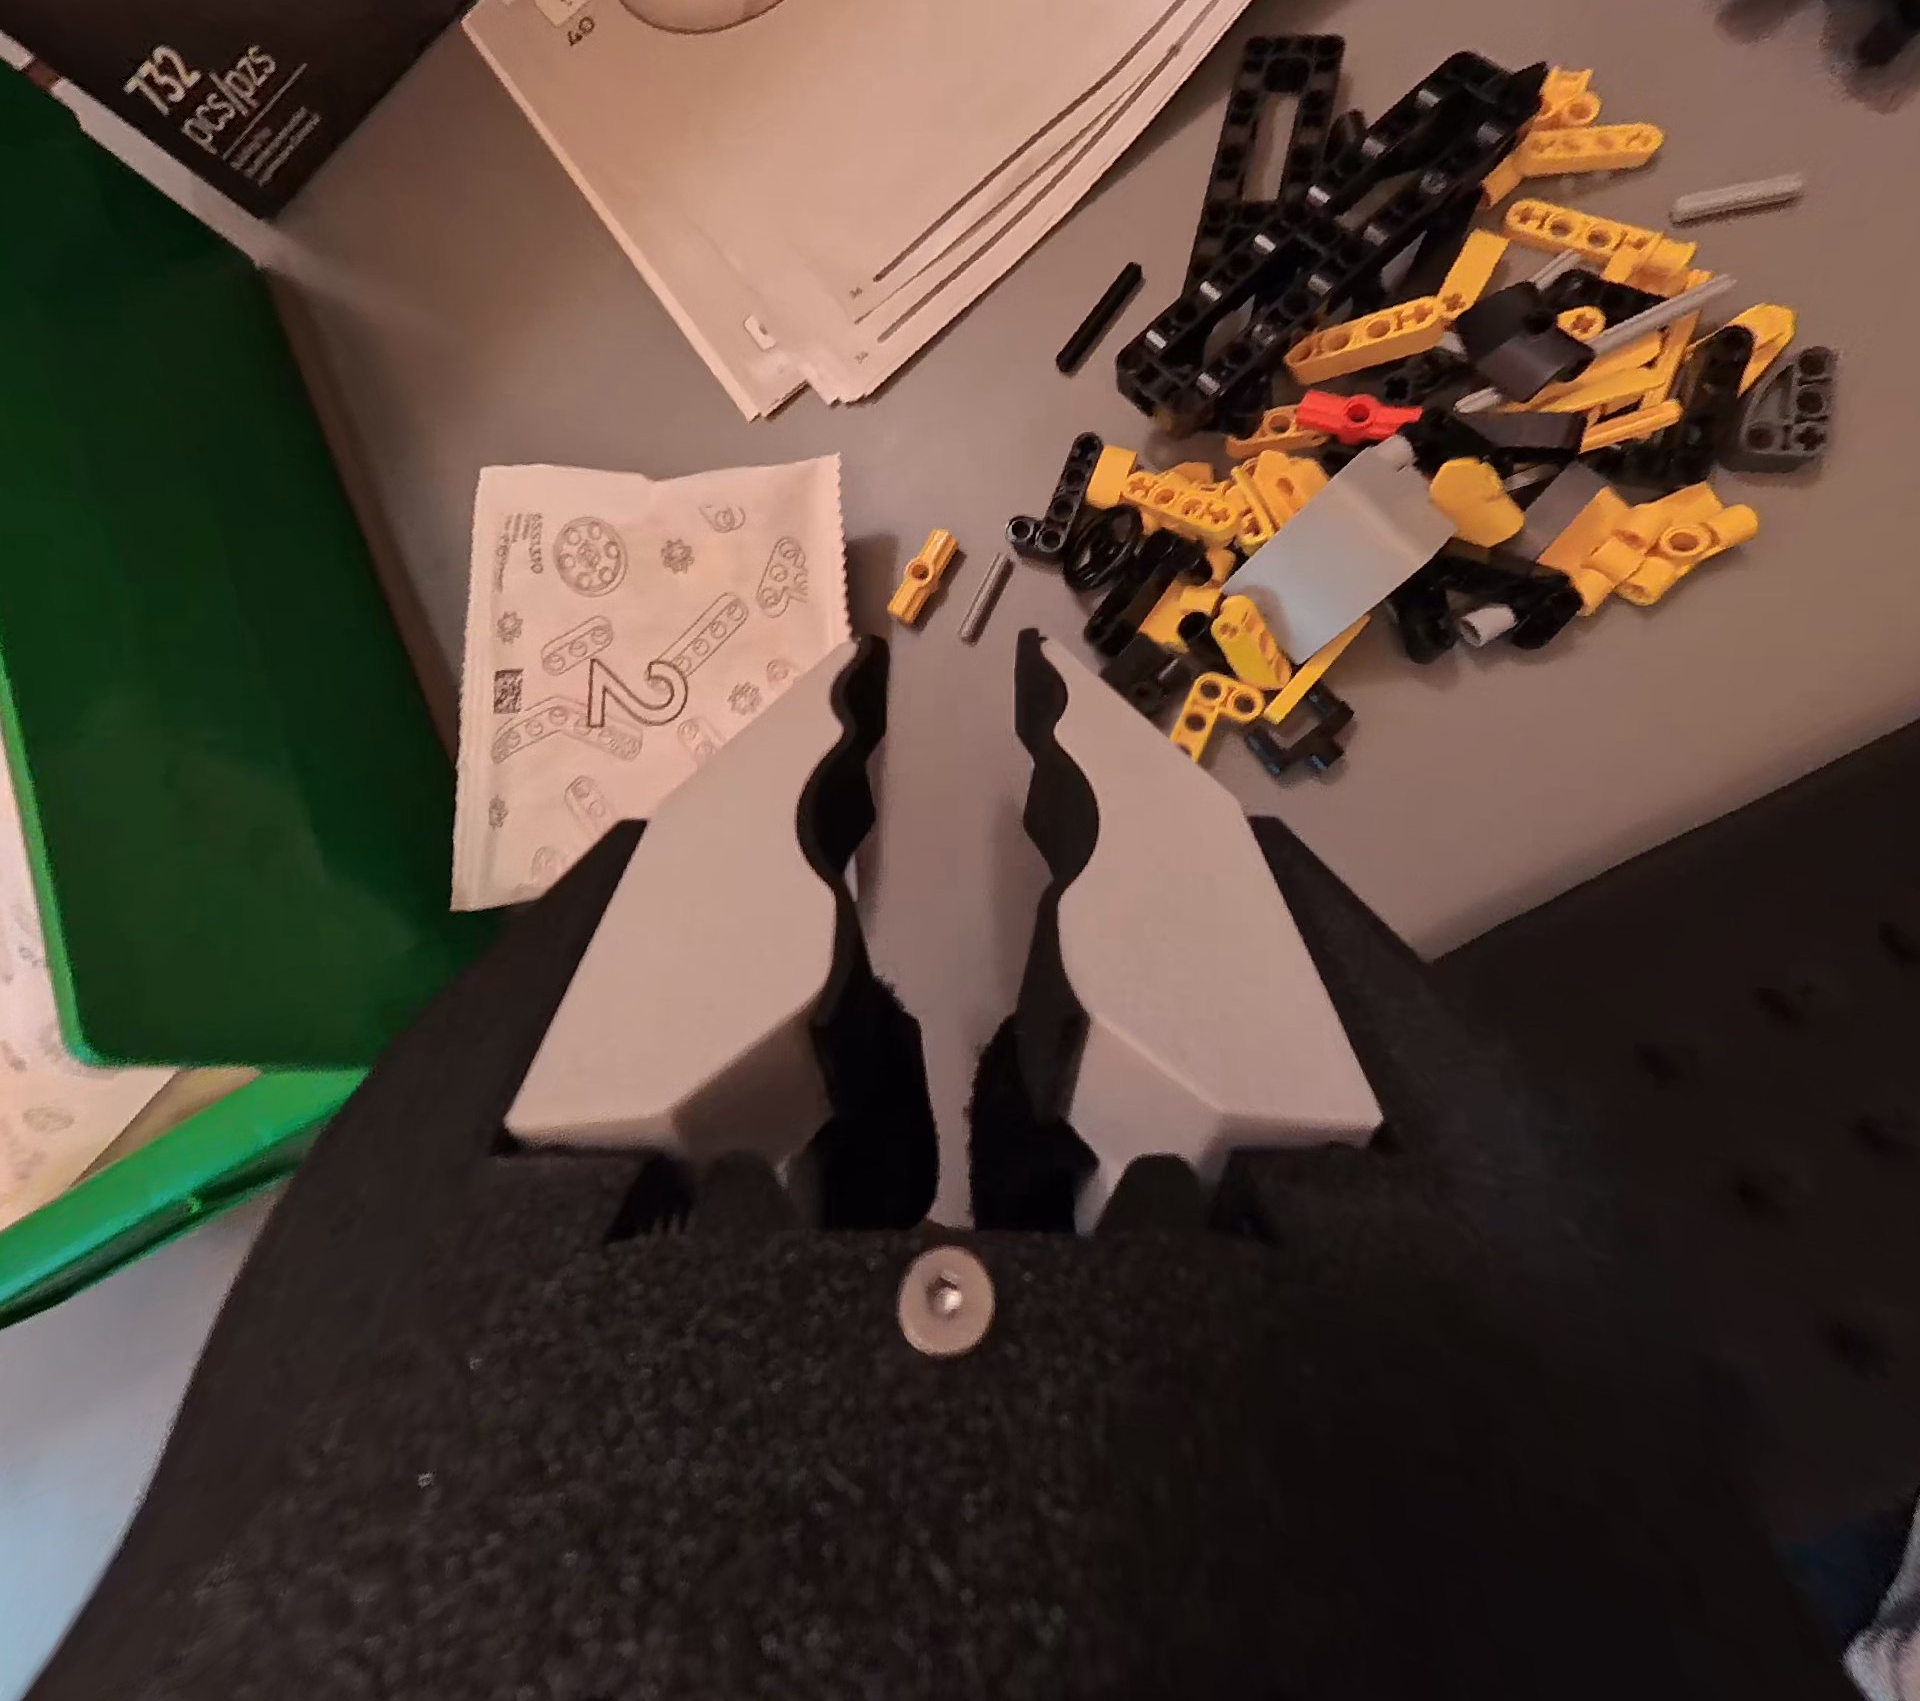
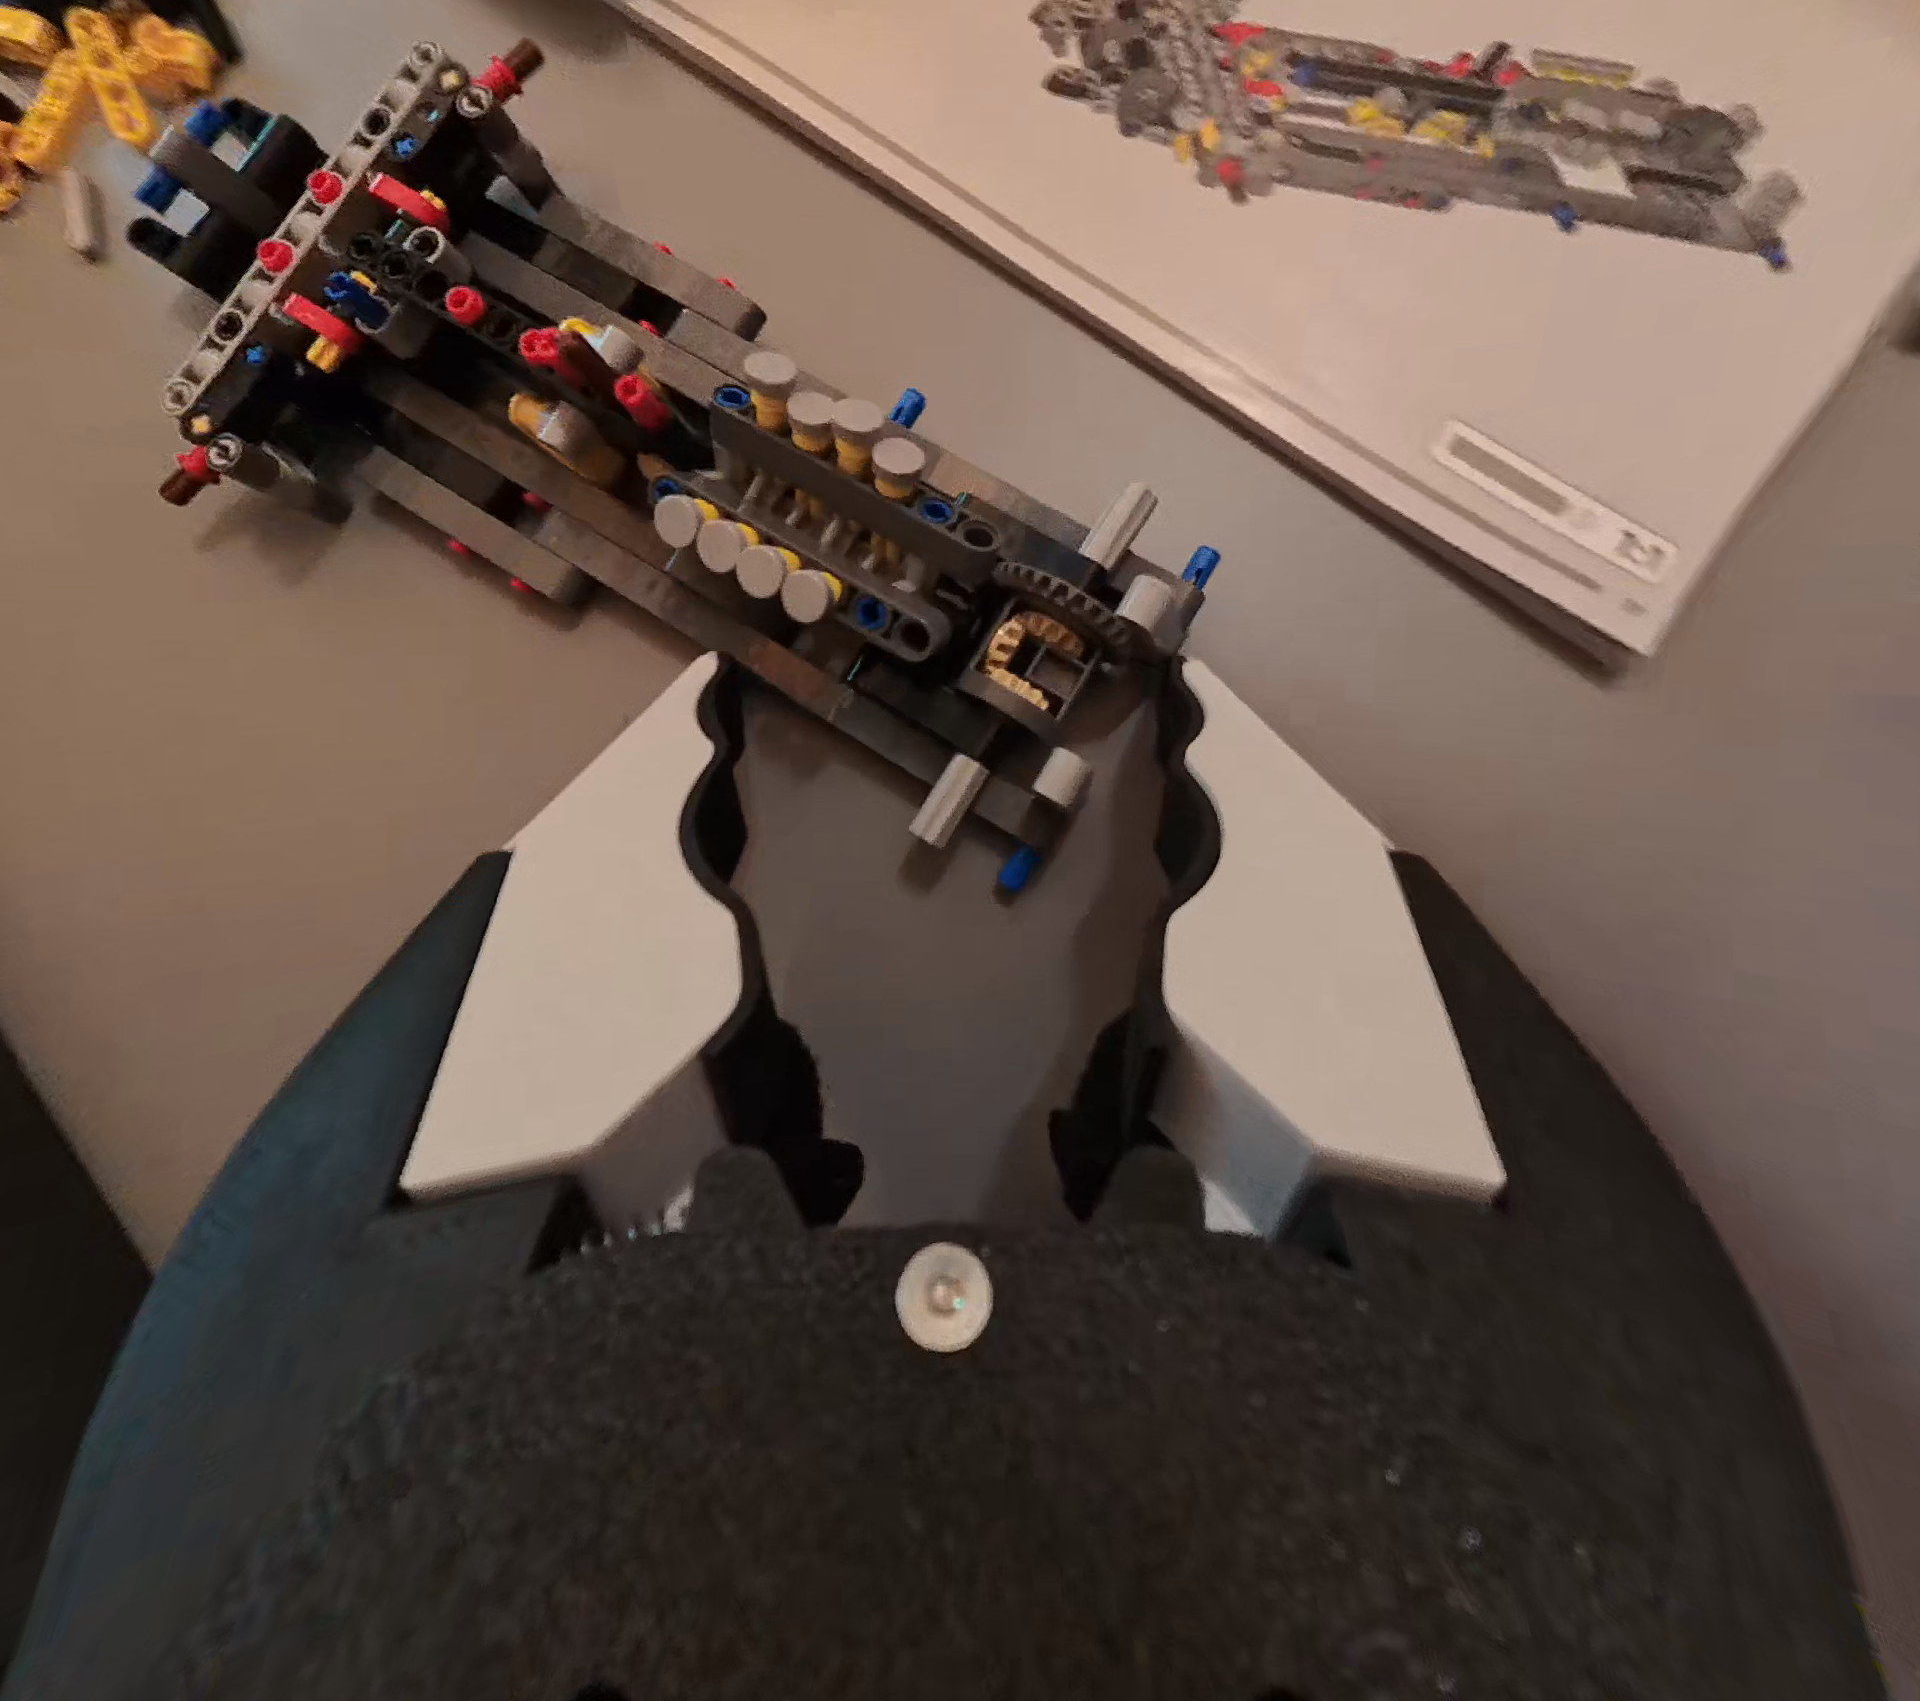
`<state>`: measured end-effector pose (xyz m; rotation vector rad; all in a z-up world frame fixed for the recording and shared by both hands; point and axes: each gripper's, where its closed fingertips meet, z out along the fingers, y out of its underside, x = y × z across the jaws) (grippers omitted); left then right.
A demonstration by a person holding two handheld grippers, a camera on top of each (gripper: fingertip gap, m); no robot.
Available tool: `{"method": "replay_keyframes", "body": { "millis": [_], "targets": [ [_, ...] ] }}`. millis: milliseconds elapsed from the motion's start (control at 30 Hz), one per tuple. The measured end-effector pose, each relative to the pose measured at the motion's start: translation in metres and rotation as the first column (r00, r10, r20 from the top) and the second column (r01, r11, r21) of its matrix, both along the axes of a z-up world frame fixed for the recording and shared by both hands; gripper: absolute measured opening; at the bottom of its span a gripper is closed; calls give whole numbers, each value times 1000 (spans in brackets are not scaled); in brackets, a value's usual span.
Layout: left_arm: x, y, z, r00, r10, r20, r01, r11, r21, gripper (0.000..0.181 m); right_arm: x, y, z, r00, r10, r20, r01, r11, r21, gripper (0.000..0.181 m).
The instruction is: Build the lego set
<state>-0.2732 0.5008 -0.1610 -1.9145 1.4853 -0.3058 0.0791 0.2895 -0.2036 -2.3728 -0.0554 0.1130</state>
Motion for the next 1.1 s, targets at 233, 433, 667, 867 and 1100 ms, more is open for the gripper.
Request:
{"method": "replay_keyframes", "body": {
  "millis": [233,433,667,867,1100],
  "targets": [
    [-5,8,4,1000,17,11,-17,1000,7,23,-24,22,0,999,34,-12,-34,999,-8,83],
    [76,48,21,990,-122,77,118,991,54,30,23,14,29,996,-64,-65,70,992,103,81],
    [139,73,-40,967,-243,-78,239,969,-60,0,67,40,34,972,-233,-15,228,937,263,25],
    [136,89,-47,961,-239,-137,246,969,35,0,93,59,4,930,-358,77,352,932,84,3],
    [131,109,-47,965,-191,-180,208,975,80,0,79,53,0,930,-329,166,330,944,26,0]
  ]
}}
